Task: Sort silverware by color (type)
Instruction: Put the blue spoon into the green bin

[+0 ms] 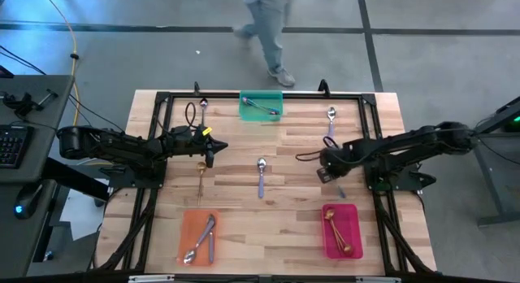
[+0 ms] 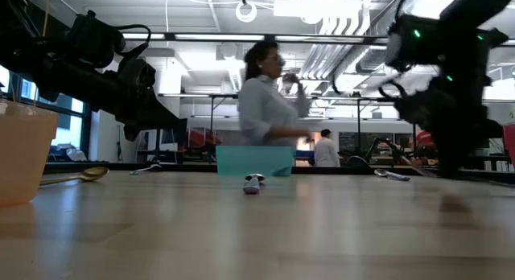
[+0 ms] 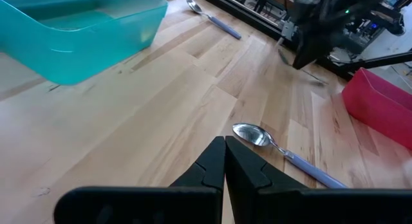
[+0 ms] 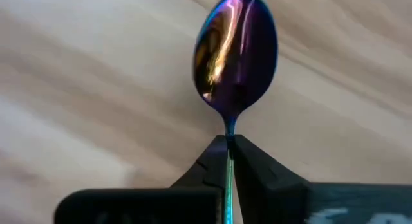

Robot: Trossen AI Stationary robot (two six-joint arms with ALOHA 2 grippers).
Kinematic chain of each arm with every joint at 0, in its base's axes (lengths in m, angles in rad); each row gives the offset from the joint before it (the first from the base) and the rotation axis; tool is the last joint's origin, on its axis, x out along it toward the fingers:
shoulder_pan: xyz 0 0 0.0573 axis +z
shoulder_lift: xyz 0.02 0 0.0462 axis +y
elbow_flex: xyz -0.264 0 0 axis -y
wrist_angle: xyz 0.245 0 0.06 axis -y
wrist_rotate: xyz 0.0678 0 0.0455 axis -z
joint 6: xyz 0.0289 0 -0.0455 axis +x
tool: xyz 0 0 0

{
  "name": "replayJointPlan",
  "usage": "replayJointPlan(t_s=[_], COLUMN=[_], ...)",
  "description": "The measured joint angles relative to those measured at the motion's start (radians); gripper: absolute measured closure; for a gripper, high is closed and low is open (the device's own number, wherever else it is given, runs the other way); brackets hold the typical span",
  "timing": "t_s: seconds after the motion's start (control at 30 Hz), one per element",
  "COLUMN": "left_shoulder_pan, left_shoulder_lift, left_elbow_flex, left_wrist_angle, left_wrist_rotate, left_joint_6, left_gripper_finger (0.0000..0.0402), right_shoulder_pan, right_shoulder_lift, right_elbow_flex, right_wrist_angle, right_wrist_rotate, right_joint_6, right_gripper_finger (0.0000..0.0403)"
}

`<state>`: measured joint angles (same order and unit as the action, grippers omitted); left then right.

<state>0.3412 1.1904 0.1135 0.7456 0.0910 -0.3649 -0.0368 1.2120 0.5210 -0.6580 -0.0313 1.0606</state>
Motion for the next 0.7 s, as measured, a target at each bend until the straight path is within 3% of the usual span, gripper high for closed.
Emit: replayJointPlan(t_s=[0.4, 0.7], left_shoulder_pan=[0.0, 0.0], left_shoulder_lift=[0.0, 0.0], left_elbow_flex=[0.0, 0.0], left_wrist_angle=[0.002, 0.007], left_wrist_rotate=[-0.01, -0.013], left_joint_6=[0.001, 0.007], left_gripper_finger=[0.0401, 0.0401], right_shoulder_pan=[-0.216, -0.37], right_shoulder_lift=[0.047, 0.37], right_elbow_flex=[0.275, 0.736], right_wrist_angle=[-0.008, -0.046], right_wrist_rotate=[0.048, 0.047], right_joint_6=[-0.447, -0.936], right_gripper_finger=[0.0402, 0.0403])
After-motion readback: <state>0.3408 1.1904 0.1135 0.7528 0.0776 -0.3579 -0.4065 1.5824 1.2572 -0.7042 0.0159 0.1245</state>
